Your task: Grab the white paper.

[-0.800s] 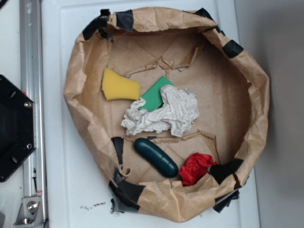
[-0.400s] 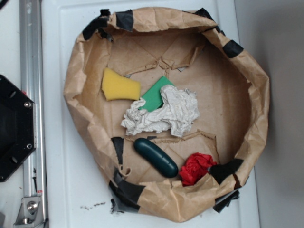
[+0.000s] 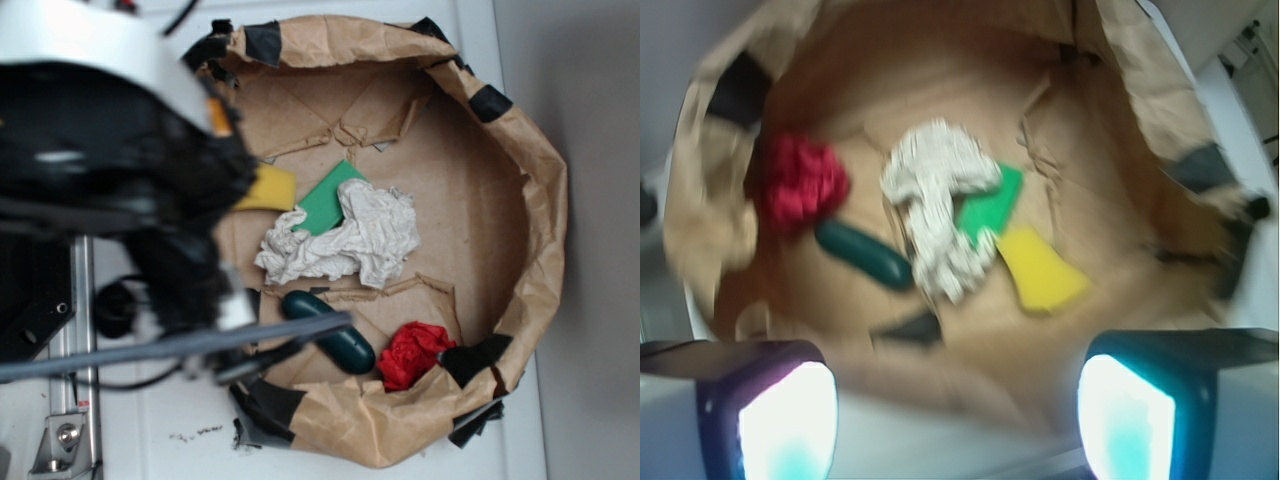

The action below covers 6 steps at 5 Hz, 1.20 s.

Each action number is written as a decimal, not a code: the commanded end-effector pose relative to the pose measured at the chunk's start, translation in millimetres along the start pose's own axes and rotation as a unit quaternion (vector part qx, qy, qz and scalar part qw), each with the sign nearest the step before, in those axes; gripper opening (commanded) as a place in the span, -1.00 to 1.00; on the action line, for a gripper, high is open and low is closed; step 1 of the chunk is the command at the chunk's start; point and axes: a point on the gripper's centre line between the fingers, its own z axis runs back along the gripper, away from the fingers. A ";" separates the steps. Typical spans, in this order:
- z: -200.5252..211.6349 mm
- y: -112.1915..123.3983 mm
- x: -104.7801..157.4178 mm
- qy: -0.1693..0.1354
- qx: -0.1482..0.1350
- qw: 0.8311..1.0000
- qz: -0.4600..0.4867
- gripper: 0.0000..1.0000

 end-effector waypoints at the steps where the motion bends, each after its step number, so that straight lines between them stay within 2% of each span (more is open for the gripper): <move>1: -65.8 -7.3 83.5 -0.057 -0.017 0.987 0.146 1.00; 2: -105.3 -10.9 85.4 -0.023 0.007 0.991 0.133 1.00; 3: -140.9 -17.0 77.0 0.024 0.055 0.994 0.096 0.63; 4: -125.5 -15.4 66.7 0.060 0.046 0.992 0.102 -1.00; 5: -101.2 -8.3 55.2 0.073 0.052 0.989 0.122 -1.00; 6: -61.7 -2.2 58.3 0.092 0.051 0.987 0.123 -1.00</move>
